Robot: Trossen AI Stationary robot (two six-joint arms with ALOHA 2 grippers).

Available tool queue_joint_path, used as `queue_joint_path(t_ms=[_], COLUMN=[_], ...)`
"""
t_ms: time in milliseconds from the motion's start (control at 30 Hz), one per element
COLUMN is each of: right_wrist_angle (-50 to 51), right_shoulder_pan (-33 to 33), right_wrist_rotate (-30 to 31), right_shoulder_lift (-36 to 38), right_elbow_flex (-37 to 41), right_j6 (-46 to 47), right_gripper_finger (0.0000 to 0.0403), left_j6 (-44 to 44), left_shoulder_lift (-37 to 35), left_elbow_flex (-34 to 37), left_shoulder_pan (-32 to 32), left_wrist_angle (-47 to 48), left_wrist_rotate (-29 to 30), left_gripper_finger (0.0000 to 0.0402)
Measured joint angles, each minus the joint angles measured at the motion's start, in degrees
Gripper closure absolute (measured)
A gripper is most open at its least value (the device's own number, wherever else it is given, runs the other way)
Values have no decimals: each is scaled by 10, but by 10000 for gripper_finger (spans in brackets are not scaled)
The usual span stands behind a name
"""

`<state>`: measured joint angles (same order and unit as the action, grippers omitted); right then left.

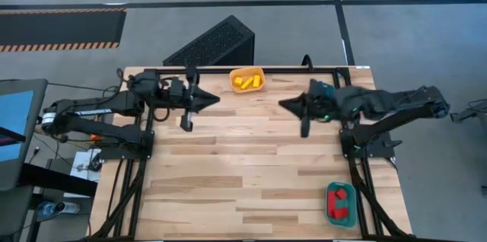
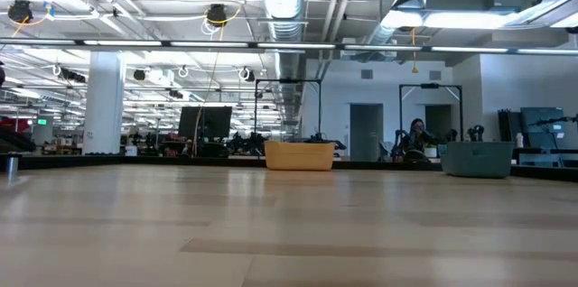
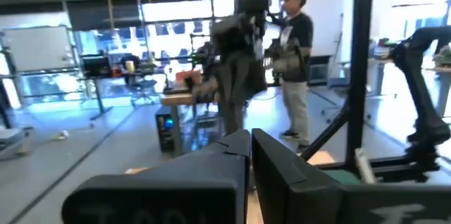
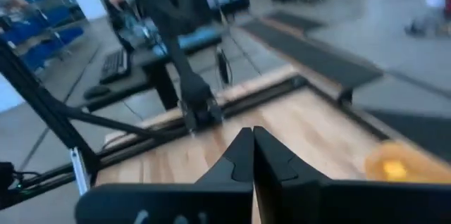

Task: Sort & place blocks by color
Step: Return to Home Position

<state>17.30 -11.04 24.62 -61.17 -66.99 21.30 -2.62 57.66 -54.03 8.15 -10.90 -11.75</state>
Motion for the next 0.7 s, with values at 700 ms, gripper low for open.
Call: queue_joint_path(t_ms=[700], right_wrist_angle=[-307], right_shoulder_pan=[223], right_wrist_rotate=[-324], right_shoulder_lift=[173], right_elbow_flex=[287], right_j6=[-248], right_gripper_finger=[399], left_j6=[74], left_shoulder_lift=[76], left_elbow_flex=[208], left_shoulder_pan=[142], left_wrist_angle=[-217], left_wrist_rotate=[46], left_gripper_finger=[400])
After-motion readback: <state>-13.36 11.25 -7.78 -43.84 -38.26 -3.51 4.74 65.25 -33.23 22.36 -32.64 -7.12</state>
